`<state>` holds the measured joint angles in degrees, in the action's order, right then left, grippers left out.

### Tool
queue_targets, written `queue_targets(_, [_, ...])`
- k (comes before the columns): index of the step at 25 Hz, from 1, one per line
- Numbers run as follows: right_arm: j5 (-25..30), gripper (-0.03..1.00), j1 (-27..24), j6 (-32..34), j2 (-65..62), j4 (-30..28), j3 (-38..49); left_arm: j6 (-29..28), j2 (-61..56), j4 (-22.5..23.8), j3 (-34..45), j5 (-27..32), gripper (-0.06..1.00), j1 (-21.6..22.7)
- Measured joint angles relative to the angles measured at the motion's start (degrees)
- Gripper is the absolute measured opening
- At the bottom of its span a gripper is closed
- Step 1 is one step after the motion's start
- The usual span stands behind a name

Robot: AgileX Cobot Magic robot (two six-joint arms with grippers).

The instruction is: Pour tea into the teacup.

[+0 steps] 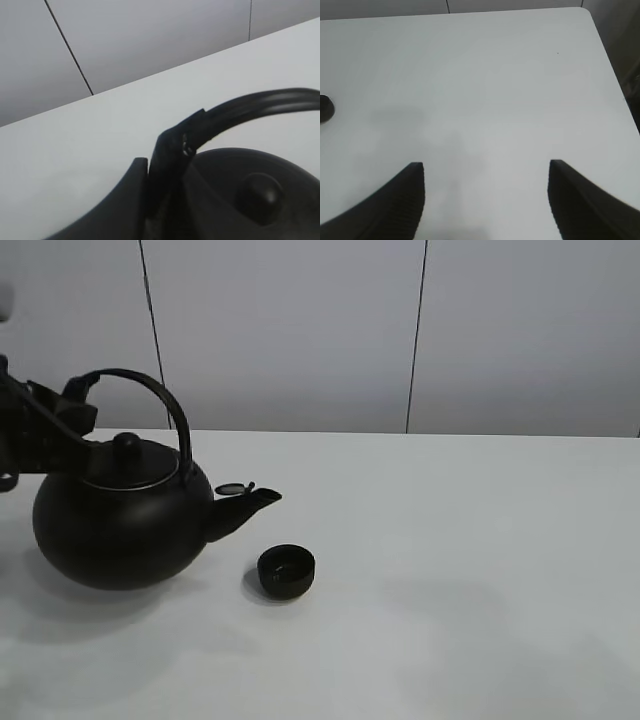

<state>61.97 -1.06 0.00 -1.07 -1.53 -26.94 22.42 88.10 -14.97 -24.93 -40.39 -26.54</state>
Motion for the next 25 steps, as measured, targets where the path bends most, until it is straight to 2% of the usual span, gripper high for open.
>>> queue_targets(9, [0.0,0.48,0.0,0.0,0.0,0.0,0.0,0.46,2.15,1.81,-2.63,-2.05,0.12,0.0])
queue_targets(12, [0.0,0.48,0.0,0.0,0.0,0.0,0.0,2.76,2.15,1.92,-2.97,-2.47,0.12,-0.07])
queue_targets(16, [0.0,0.48,0.0,0.0,0.0,0.0,0.0,5.49,2.15,1.92,-3.76,-1.55,0.12,-0.07])
queue_targets(25, [0.0,0.48,0.0,0.0,0.0,0.0,0.0,7.37,2.55,1.92,-4.53,0.37,0.12,-0.07])
